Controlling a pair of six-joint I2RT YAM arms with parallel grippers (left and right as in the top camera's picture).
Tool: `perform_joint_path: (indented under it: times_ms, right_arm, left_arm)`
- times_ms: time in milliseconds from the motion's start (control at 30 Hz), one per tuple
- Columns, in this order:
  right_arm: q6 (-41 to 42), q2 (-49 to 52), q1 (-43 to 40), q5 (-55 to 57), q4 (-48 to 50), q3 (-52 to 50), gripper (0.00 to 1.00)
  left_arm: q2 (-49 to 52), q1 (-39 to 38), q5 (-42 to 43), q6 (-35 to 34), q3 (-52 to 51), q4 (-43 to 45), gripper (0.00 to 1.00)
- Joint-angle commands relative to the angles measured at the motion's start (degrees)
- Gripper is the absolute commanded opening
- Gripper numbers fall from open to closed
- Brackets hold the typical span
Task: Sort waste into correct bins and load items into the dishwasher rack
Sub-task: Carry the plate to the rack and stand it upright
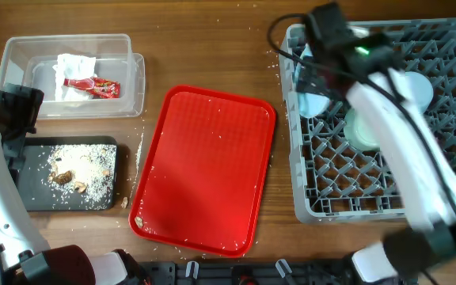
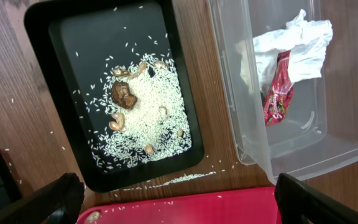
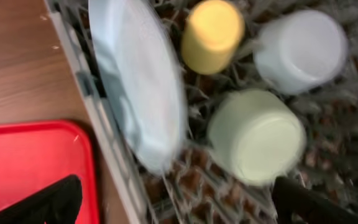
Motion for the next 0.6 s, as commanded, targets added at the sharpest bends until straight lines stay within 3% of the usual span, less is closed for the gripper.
perform_joint_path:
  times_ms: [0,200,567]
  right_arm:
    - [4.92,-12.46,4.52,-2.32,-3.06,-0.17,1.00]
    - [16.41,-24.28,14.43,-9.68,-6.64,-8.11,1.00]
    - [16.37,-24.26,14.47,-9.49,-13.66,-8.13,1.00]
  left_arm:
    - [0.04,0.26,0.07,-0.57,0.20,-0.02,1.00]
    - [0.04,0.24,0.07,-0.57,0.20,-0.02,1.00]
    - [0.04,0.24,0.07,-0.55,0.20,-0.02,1.00]
